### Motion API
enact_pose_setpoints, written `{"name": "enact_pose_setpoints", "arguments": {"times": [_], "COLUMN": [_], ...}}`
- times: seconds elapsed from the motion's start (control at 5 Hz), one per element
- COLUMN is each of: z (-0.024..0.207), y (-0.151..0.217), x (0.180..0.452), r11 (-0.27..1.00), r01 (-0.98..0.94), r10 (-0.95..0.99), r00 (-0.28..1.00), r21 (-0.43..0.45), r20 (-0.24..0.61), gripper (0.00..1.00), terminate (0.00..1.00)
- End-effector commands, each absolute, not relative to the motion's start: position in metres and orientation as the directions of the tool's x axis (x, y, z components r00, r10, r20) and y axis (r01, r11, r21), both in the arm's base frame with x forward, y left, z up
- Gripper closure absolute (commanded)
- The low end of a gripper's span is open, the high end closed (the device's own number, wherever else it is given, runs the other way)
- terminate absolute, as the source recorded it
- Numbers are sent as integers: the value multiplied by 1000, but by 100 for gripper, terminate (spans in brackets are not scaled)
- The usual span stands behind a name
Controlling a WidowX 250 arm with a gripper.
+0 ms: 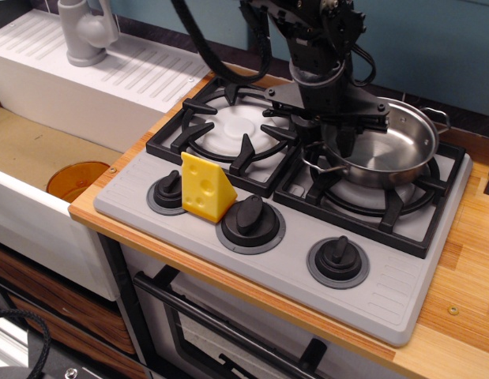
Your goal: Put pot or pan on stove and put cheese in pot or pan
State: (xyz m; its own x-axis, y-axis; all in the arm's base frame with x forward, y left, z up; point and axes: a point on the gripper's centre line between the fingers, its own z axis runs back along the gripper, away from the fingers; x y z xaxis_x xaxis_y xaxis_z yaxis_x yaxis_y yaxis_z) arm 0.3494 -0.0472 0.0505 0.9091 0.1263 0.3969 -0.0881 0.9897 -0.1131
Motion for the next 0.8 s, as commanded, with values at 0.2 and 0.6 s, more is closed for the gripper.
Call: {"name": "enact_pose_setpoints", "arguments": {"times": [0.2,0.6], "z": [90,126], "y": [-54,-41], "x": [359,353], "r11": [983,990], "r01": [-108,-97], "r10": [157,124], "r00": [913,943], "r21": [-146,-101], "r20": [377,310], "gripper": [100,100], "terminate": [0,0]}}
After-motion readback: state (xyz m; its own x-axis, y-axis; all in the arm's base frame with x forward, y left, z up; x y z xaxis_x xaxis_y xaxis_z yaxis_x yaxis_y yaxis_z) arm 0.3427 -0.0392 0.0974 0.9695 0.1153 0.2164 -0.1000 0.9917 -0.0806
